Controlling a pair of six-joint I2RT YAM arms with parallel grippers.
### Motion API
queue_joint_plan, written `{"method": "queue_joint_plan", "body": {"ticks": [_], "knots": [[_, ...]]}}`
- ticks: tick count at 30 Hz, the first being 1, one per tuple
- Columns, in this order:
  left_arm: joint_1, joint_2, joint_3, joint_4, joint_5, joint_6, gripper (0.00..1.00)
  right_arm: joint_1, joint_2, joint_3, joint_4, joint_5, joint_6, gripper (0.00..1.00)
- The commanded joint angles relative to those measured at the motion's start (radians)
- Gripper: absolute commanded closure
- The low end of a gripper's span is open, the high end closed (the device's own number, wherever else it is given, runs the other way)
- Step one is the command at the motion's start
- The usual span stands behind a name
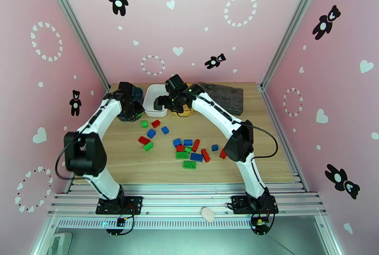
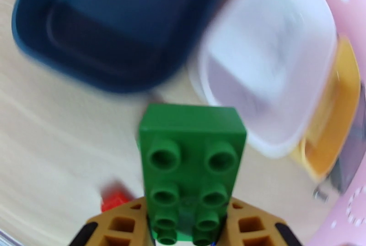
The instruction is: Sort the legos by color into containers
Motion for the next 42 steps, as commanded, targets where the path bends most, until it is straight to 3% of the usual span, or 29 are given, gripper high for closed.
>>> {"method": "queue_joint_plan", "body": {"ticks": [1,5,7,8,11,14,16,20,30,37,42], "knots": [[0.052,0.072,0.094,-0.017,0.026,-0.003,0.76,-0.012,0.021,0.043,-0.085,0.069,0.083,0.01],[0.083,0.173,0.227,-0.056,0.023,0.011,0.75,-0.022,0.024,0.036,-0.106,0.088,0.084,0.01],[0.094,0.216,0.288,-0.079,0.023,0.017,0.7,-0.023,0.015,0.021,-0.084,0.084,0.064,0.01],[0.097,0.23,0.313,-0.088,0.023,0.022,0.65,-0.023,0.007,0.007,-0.065,0.079,0.058,0.01],[0.098,0.249,0.361,-0.114,0.014,0.036,0.37,-0.022,-0.007,-0.02,-0.031,0.082,0.041,0.01],[0.098,0.221,0.35,-0.114,0.01,0.038,0.28,-0.022,-0.047,-0.077,0.015,0.099,0.019,0.01],[0.098,0.185,0.318,-0.107,0.007,0.038,0.26,-0.021,-0.067,-0.103,0.025,0.098,0.006,0.01],[0.076,0.084,0.228,-0.108,-0.022,0.051,0.26,-0.025,-0.062,-0.108,-0.02,-0.021,-0.059,0.02],[-0.116,-0.243,-0.168,-0.114,-0.098,0.07,0.25,-0.009,-0.194,-0.377,0.002,-0.031,-0.094,0.12],[-0.3,-0.406,-0.403,-0.142,-0.142,-0.076,0.21,-0.008,-0.362,-0.638,0.061,0.023,-0.092,0.08],[-0.39,-0.435,-0.576,-0.059,-0.116,-0.227,0.19,-0.008,-0.468,-0.769,0.075,0.058,-0.088,0.06]]}}
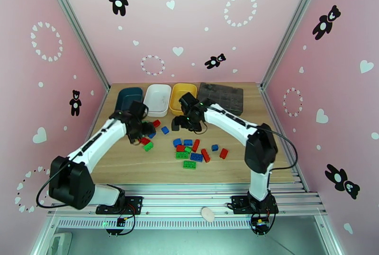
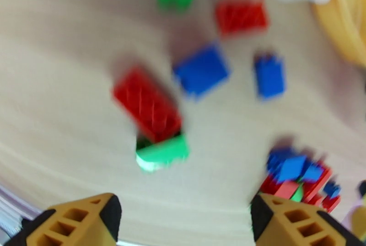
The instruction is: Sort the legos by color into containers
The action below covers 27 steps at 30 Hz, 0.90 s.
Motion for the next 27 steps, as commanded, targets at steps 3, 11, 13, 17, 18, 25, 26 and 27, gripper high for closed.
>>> {"method": "queue_joint_plan", "body": {"ticks": [3,11,13,17,18,25,26,27], "knots": [[-0.05,0.024,-0.114,0.093,0.01,-0.169,0.19,0.004,-0.117,-0.094,0.026,0.048,-0.002,0.05],[-0.05,0.125,-0.1,0.177,0.02,-0.234,0.19,0.004,-0.143,-0.111,0.017,0.057,-0.001,0.05],[-0.05,0.155,-0.089,0.182,0.013,-0.246,0.19,0.005,-0.141,-0.109,0.016,0.057,-0.002,0.06],[-0.047,0.209,-0.073,0.193,-0.007,-0.263,0.21,0.004,-0.137,-0.101,0.009,0.056,-0.007,0.05],[-0.044,0.217,-0.068,0.195,-0.012,-0.266,0.21,0.002,-0.137,-0.101,0.007,0.054,-0.007,0.05],[-0.034,0.267,-0.018,0.171,-0.032,-0.248,0.25,-0.008,-0.137,-0.101,-0.004,0.055,-0.014,0.05],[-0.033,0.271,-0.019,0.168,-0.034,-0.247,0.26,-0.009,-0.138,-0.104,-0.006,0.055,-0.016,0.05],[-0.032,0.271,-0.021,0.167,-0.035,-0.248,0.26,-0.011,-0.139,-0.105,-0.006,0.056,-0.016,0.06]]}}
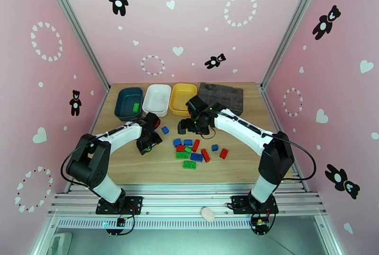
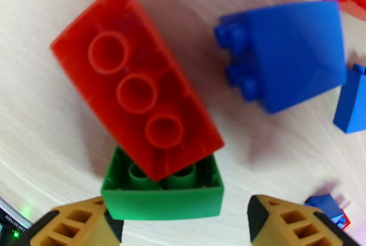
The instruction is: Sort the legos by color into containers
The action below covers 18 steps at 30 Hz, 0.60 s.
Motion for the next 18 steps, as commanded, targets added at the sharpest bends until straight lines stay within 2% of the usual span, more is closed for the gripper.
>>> {"method": "queue_joint_plan", "body": {"ticks": [1,11,18], "knots": [[0.008,0.013,0.017,-0.01,-0.03,-0.002,0.27,-0.008,-0.031,-0.006,-0.016,0.01,-0.014,0.06],[0.011,-0.011,0.02,-0.029,-0.038,0.037,0.51,-0.018,-0.013,0.002,-0.005,-0.012,-0.018,0.06],[0.008,-0.117,0.026,-0.052,-0.004,0.118,0.56,-0.018,-0.003,0.017,0.016,-0.036,-0.031,0.07]]}}
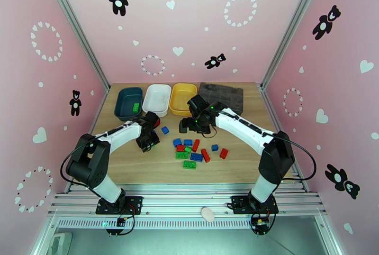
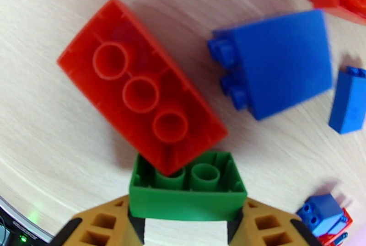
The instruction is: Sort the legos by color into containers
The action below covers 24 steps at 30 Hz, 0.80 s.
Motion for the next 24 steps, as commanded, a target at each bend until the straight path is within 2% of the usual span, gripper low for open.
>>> {"method": "queue_joint_plan", "body": {"ticks": [1,6,11,19,24], "knots": [[0.002,-0.087,0.027,-0.04,0.016,0.063,0.56,0.001,0.001,0.021,0.024,-0.031,-0.018,0.07],[0.005,-0.16,0.058,-0.062,0.027,0.098,0.57,0.006,0.043,0.063,0.061,-0.09,-0.039,0.08],[0.042,-0.179,0.122,-0.073,0.042,0.118,0.58,0.025,0.146,0.2,0.066,-0.192,-0.072,0.08],[0.209,-0.127,0.238,-0.054,0.102,0.159,0.57,0.058,0.368,0.529,-0.016,-0.311,-0.105,0.09],[0.314,-0.024,0.362,-0.067,0.106,0.197,0.58,0.058,0.438,0.636,-0.046,-0.322,-0.103,0.09]]}}
